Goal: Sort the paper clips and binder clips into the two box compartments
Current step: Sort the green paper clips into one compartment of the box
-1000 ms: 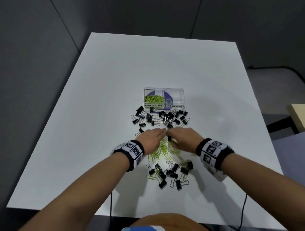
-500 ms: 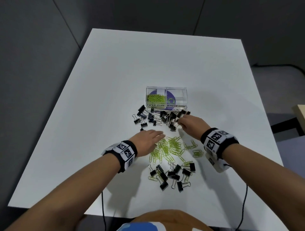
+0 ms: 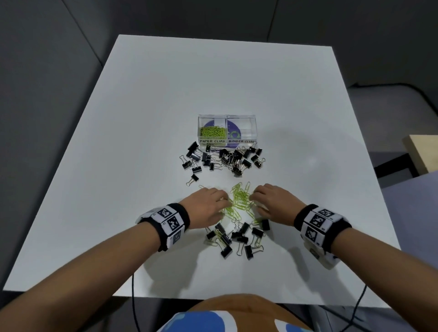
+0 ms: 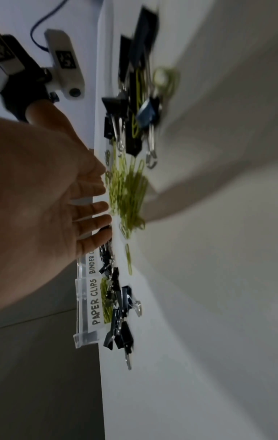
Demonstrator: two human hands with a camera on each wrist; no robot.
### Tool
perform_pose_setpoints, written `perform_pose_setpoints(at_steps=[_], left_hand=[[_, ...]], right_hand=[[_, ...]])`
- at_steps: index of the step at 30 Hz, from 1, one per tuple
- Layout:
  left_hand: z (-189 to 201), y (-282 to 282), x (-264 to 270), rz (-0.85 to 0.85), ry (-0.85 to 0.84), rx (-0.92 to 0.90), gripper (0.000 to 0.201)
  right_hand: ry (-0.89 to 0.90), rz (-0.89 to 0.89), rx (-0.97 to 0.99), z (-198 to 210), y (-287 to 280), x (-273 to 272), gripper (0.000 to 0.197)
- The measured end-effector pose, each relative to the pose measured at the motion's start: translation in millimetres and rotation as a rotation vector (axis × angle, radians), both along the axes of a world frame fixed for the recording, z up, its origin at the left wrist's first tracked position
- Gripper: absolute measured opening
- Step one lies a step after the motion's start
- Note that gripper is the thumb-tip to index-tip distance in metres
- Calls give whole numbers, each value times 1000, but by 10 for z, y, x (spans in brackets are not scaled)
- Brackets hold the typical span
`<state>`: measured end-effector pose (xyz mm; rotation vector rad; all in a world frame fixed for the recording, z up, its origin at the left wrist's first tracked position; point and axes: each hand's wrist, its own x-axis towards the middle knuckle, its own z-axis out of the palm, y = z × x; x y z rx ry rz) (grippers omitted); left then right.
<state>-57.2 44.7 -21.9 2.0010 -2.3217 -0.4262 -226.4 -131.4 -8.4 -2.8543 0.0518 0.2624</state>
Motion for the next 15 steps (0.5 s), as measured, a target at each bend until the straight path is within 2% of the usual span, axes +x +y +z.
perform_pose_setpoints(at_steps=[3, 5, 8, 12, 15], left_hand=[[20, 145, -85, -59, 85, 61, 40], [24, 195, -143, -98, 58, 121, 41], [23, 221, -199, -112, 3, 202, 35], [28, 193, -230, -76, -8, 167, 19], [60, 144, -247, -17, -10, 237, 23]], right_hand=[[105, 92, 7, 62, 22, -168, 44], [161, 147, -24, 52, 72, -263, 48], [193, 131, -22, -5, 157, -341, 40], [254, 32, 18, -30, 176, -330, 32], [249, 4, 64, -18, 165, -289, 25]])
